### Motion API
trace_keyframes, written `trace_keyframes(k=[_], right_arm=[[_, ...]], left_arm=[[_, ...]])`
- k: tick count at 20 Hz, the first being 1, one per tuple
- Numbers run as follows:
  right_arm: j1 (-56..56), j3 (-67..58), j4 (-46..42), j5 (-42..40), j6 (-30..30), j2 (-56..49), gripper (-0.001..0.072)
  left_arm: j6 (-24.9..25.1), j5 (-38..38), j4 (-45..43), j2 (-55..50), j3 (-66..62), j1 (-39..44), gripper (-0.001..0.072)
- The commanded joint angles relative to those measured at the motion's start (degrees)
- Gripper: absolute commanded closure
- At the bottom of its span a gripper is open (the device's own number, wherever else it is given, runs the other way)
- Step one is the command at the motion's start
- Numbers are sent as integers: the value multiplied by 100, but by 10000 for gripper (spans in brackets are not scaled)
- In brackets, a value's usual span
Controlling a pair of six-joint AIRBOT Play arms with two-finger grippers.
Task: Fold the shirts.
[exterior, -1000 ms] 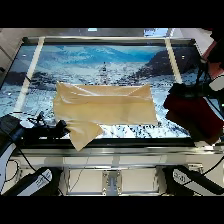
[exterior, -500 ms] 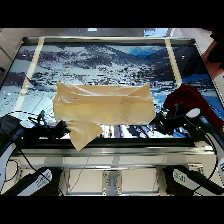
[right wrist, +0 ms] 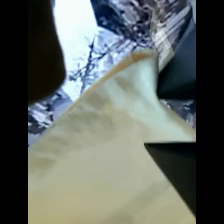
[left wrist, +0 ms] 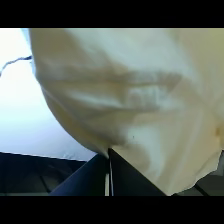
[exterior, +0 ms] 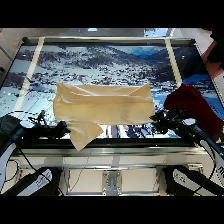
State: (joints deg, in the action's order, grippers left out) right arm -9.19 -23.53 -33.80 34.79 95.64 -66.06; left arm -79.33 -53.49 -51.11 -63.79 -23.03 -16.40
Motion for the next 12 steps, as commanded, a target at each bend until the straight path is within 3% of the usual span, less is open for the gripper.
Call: trace_keyframes(k=[1,4,7,9,12], right_arm=[[107,24,136,-184,101,11,668],[107,17,437,11,-518,219,684],[76,-122,103,136,-584,946,685],[79,-343,-664,527,-417,1508,686],[85,-708,-2455,1770,-31,2190,686]], left_arm=[[35,-37,131,4,-2,2,693],[256,-238,146,7,-83,-2,693],[531,-833,101,160,-483,-2,693],[544,-1189,33,437,-863,-2,693],[562,-1672,-282,1163,-1335,-2,693]])
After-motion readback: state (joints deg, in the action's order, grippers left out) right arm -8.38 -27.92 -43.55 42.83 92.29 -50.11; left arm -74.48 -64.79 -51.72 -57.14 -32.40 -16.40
